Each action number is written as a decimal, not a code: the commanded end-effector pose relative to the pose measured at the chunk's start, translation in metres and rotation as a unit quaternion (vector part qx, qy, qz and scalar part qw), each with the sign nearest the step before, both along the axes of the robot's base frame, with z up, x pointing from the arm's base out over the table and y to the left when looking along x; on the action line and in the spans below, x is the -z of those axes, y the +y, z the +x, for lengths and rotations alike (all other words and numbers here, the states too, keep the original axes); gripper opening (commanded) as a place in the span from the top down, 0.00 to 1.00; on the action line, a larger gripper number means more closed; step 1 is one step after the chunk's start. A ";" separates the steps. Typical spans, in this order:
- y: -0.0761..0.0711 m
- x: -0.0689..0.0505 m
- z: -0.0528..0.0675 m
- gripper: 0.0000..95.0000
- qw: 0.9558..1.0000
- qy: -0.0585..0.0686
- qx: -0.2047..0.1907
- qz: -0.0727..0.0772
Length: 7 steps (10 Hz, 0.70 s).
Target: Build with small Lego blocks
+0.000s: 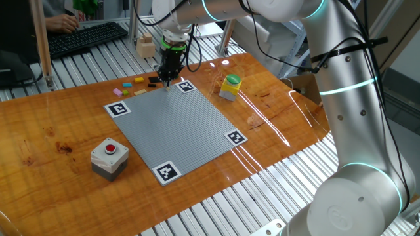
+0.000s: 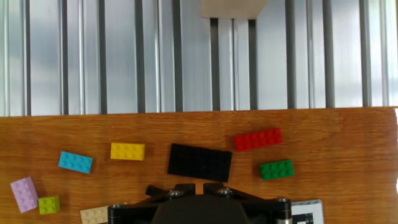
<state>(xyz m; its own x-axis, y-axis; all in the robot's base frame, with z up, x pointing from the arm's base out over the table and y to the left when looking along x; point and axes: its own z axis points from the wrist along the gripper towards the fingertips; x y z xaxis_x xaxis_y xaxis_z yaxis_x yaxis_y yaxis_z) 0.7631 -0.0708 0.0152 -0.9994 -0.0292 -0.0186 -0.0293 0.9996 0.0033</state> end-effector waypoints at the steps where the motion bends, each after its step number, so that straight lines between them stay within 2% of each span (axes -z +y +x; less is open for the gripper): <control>1: 0.000 0.002 0.000 1.00 1.000 0.002 0.003 0.002; 7: 0.001 0.006 0.000 1.00 1.000 -0.001 0.006 0.002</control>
